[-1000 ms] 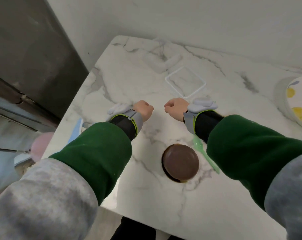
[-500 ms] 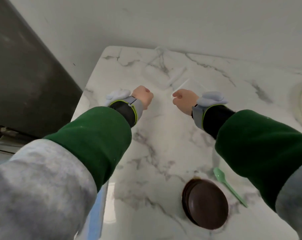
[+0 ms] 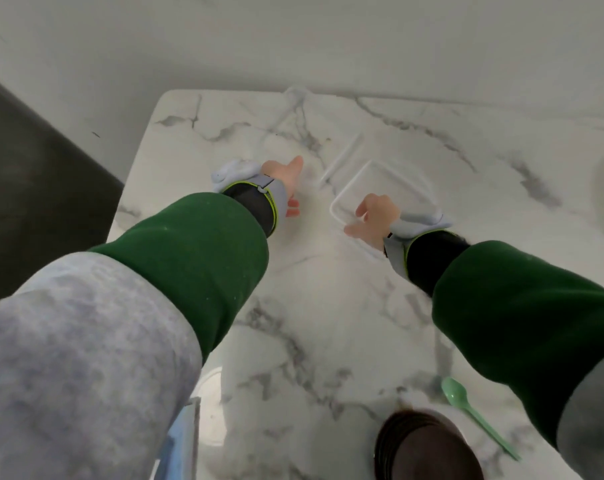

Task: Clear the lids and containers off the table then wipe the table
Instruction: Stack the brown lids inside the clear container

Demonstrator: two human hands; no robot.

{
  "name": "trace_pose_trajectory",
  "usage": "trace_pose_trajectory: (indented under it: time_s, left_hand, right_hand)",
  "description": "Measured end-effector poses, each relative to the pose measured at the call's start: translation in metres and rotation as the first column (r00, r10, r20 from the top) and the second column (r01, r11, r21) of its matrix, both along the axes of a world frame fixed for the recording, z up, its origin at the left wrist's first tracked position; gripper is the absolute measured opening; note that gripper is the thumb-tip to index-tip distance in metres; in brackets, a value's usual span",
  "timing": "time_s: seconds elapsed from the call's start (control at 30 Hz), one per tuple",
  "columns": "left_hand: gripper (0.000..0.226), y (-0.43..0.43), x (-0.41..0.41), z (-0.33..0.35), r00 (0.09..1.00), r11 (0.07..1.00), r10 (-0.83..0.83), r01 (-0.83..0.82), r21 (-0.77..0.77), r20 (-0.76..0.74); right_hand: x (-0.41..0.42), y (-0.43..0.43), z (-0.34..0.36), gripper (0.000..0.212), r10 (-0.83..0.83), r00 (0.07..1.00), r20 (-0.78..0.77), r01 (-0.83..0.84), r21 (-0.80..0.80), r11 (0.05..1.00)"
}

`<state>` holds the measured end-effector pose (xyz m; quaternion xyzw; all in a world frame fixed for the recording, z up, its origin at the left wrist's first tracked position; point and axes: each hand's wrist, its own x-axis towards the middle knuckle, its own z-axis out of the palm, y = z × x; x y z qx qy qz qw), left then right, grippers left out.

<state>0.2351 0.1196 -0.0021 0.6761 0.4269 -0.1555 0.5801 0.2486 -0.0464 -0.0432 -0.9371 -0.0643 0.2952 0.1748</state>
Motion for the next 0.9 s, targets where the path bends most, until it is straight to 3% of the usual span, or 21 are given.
trace_pose_trajectory:
  time_s: [0.1, 0.17, 0.27, 0.37, 0.47, 0.6, 0.73, 0.9]
  left_hand:
    - [0.033, -0.003, 0.003, -0.003, 1.000, 1.000, -0.004, 0.004, -0.008, -0.001]
    - [0.017, -0.003, 0.003, -0.004, 1.000, 1.000, 0.010, -0.010, -0.028, 0.013]
    - [0.015, 0.001, 0.005, -0.004, 0.995, 0.993, 0.086, -0.081, -0.082, 0.058]
    - [0.027, 0.006, 0.000, 0.000, 0.982, 0.982, 0.155, -0.142, -0.122, 0.110]
    - [0.028, 0.009, -0.009, 0.006, 0.965, 0.972, 0.203, -0.178, -0.154, 0.167]
    - [0.008, 0.008, -0.024, 0.023, 0.942, 0.963, 0.246, -0.212, -0.163, 0.230]
    - [0.025, 0.005, -0.039, 0.039, 0.931, 0.970, 0.230, -0.197, -0.140, 0.282]
    - [0.025, -0.013, -0.071, 0.057, 0.931, 0.974, 0.203, -0.161, -0.158, 0.302]
  right_hand:
    - [-0.002, 0.001, -0.012, 0.054, 0.063, 0.998, -0.030, -0.065, -0.074, 0.995]
    - [-0.003, 0.004, -0.014, 0.058, 0.094, 0.995, -0.019, -0.096, -0.101, 0.990]
    - [-0.004, 0.005, -0.014, 0.054, 0.201, 0.980, 0.011, -0.195, -0.191, 0.962]
    - [-0.005, 0.006, -0.014, 0.071, 0.254, 0.967, 0.022, -0.243, -0.232, 0.942]
    - [-0.009, 0.005, -0.009, 0.054, 0.283, 0.958, 0.039, -0.263, -0.264, 0.928]
    - [-0.025, 0.000, 0.005, 0.035, 0.350, 0.925, 0.148, -0.305, -0.261, 0.916]
    - [-0.043, -0.003, 0.023, 0.029, 0.455, 0.853, 0.256, -0.391, -0.263, 0.882]
    - [-0.069, -0.010, 0.044, 0.024, 0.550, 0.762, 0.343, -0.475, -0.281, 0.834]
